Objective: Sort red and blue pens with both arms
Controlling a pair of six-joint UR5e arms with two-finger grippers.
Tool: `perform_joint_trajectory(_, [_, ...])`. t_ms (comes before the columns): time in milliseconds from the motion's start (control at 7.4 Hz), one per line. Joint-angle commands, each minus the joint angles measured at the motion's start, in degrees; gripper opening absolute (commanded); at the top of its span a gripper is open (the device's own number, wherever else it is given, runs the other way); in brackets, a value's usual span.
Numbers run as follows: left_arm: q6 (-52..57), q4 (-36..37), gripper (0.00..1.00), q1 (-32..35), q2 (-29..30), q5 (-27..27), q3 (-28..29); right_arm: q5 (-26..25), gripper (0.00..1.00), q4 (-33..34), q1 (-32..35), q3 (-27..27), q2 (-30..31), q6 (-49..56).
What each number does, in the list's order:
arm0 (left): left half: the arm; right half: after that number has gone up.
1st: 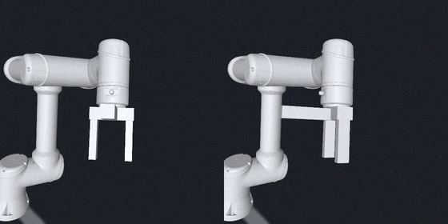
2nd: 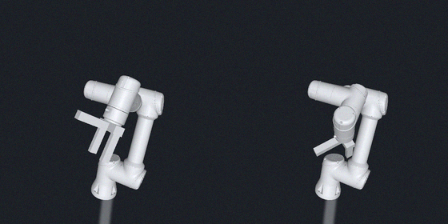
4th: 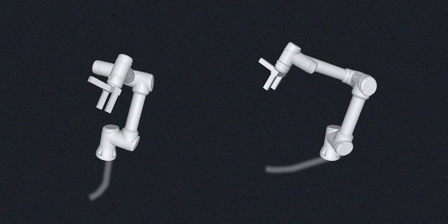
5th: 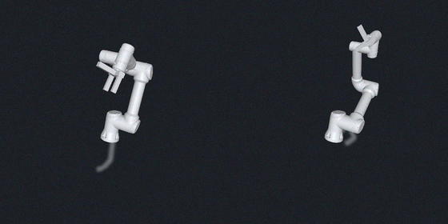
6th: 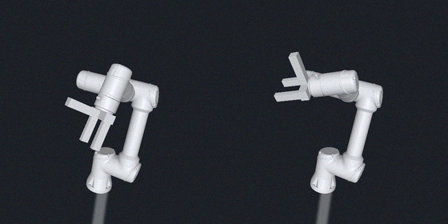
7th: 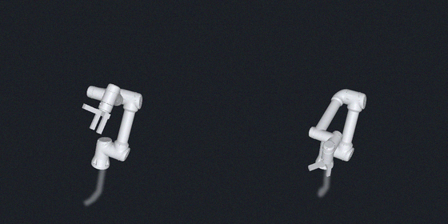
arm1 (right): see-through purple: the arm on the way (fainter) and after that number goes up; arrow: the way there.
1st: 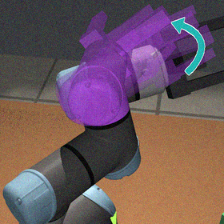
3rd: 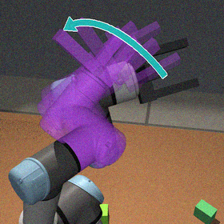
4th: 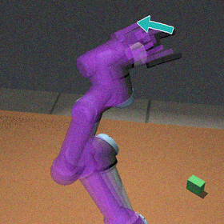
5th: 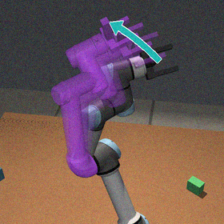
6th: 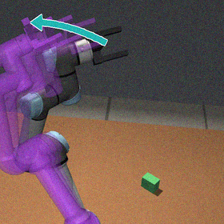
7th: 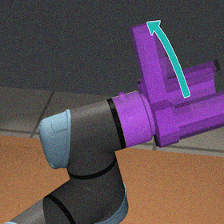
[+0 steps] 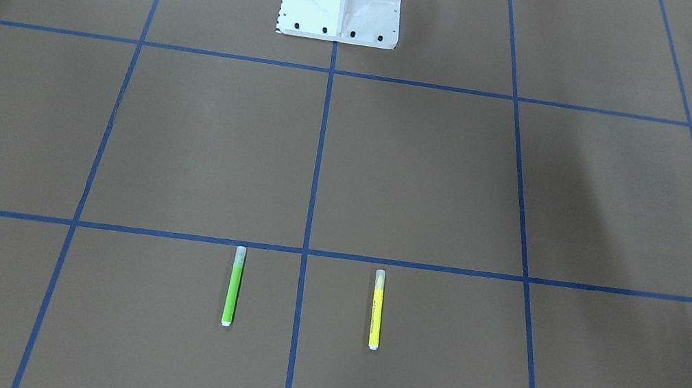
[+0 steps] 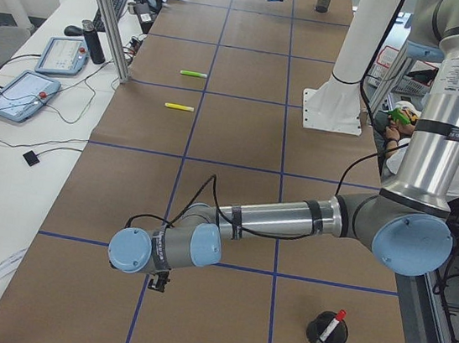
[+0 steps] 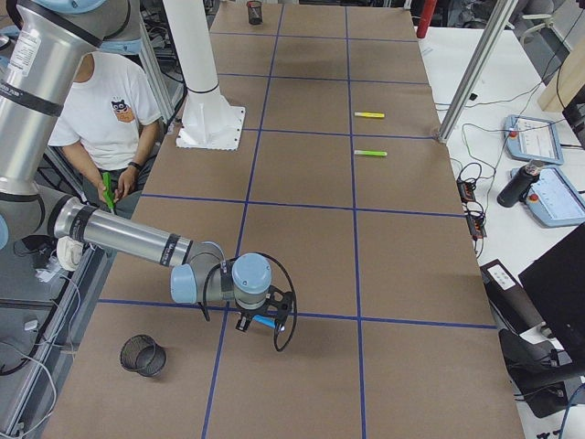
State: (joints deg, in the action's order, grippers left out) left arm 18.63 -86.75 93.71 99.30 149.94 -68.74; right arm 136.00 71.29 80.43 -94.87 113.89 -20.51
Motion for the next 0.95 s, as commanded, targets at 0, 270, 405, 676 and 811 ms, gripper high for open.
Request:
perform_joint_trajectory(0, [0.0, 0.0, 1.0, -0.02, -0.07, 0.0, 0.01, -6.59, 0.0, 11.46, 4.98, -0.14, -2.96, 13.94])
perform_joint_trajectory(270, [0.0, 0.0, 1.0, -0.02, -0.07, 0.0, 0.01, -10.74, 0.0, 24.98, 11.22, -1.02, -6.82, 26.86])
perform_joint_trajectory(405, [0.0, 0.0, 1.0, -0.02, -0.07, 0.0, 0.01, -11.45, 0.0, 28.09, 12.64, -1.02, -7.36, 29.89])
perform_joint_trajectory(676, [-0.09, 0.0, 1.0, -0.02, -0.07, 0.0, 0.01, -11.72, 0.0, 30.65, 14.66, -1.11, -5.97, 31.57])
perform_joint_trajectory(811, [-0.35, -0.09, 1.0, -0.02, -0.07, 1.04, 0.01, -11.81, 0.0, 35.02, 16.41, -1.2, -5.61, 34.98])
